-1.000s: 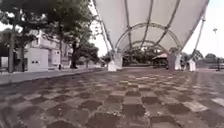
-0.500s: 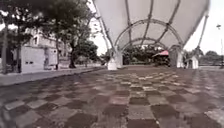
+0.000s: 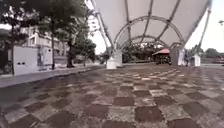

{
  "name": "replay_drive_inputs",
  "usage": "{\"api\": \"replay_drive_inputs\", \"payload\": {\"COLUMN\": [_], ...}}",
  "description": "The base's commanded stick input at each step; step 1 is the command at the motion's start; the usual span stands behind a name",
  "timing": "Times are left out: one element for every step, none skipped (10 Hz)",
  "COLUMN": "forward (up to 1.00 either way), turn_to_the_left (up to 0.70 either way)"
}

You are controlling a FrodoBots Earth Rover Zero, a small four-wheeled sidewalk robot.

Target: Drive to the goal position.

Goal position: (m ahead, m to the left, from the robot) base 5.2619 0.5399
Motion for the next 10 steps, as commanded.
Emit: {"api": "replay_drive_inputs", "payload": {"forward": [1.0, 1.0, 1.0, 1.0, 1.0, 1.0, 1.0, 1.0, 1.0, 1.0], "turn_to_the_left": [0.0, 0.0, 0.0, 0.0, 0.0, 0.0, 0.0, 0.0, 0.0, 0.0]}}
